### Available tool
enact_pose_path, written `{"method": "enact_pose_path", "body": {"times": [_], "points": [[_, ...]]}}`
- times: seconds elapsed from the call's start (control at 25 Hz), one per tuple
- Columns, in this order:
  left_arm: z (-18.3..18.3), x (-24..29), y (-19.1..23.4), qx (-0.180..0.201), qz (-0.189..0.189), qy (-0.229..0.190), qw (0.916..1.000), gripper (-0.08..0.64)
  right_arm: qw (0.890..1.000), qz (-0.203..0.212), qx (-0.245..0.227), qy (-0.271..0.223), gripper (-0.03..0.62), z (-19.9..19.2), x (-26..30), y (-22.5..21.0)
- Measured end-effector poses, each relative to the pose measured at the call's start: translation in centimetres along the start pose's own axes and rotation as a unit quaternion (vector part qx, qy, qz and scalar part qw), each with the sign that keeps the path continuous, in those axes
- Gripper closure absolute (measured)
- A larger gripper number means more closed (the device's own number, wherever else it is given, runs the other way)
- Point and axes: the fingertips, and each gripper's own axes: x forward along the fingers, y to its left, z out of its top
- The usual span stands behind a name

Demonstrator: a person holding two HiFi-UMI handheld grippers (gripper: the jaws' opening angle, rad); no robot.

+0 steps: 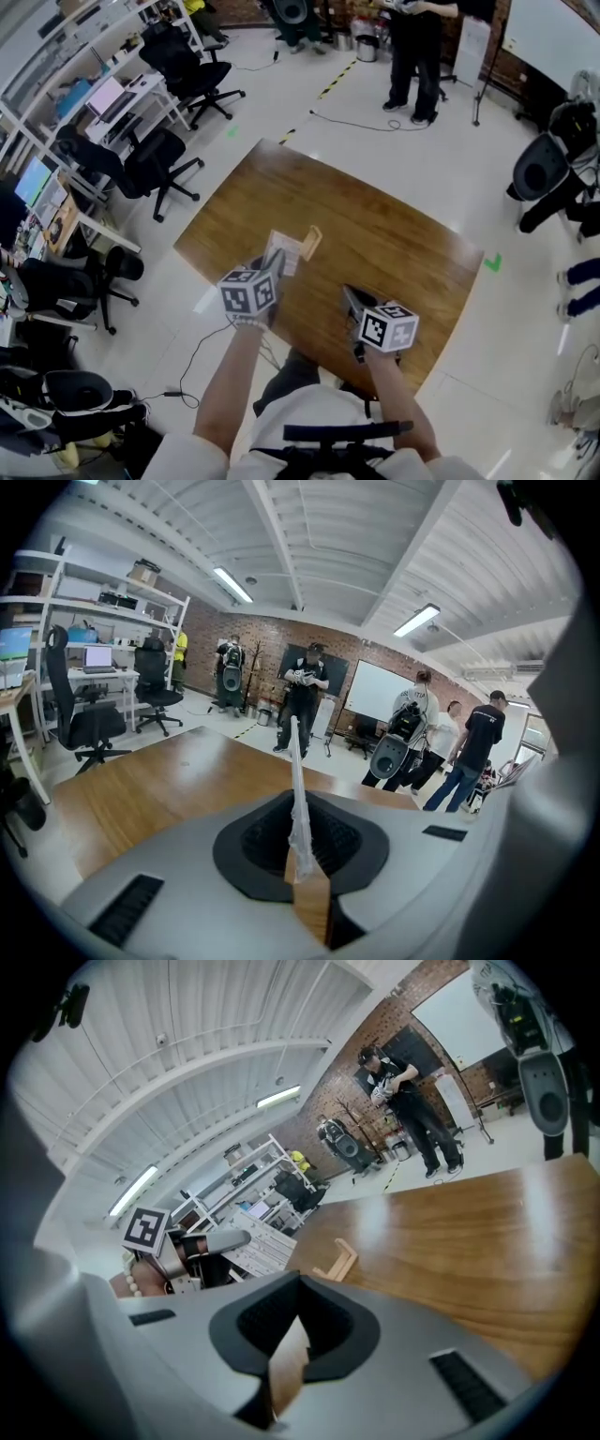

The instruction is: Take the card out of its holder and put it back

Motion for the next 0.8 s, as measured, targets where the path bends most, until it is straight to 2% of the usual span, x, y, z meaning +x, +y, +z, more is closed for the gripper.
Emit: {"method": "enact_pose_path", "body": {"times": [0.44, 0.8], "points": [[1.0, 6.6, 1.3, 0.023, -0.025, 0.041, 0.9986, 0.546, 0.999, -0.034, 0.023, -0.007, 0.582, 1.0, 1.6, -2.2], [0.9, 9.9, 1.8, 0.04, -0.038, 0.065, 0.9963, 0.546, 0.998, -0.048, 0.044, -0.007, 0.581, 1.2, 2.5, -3.7]]}}
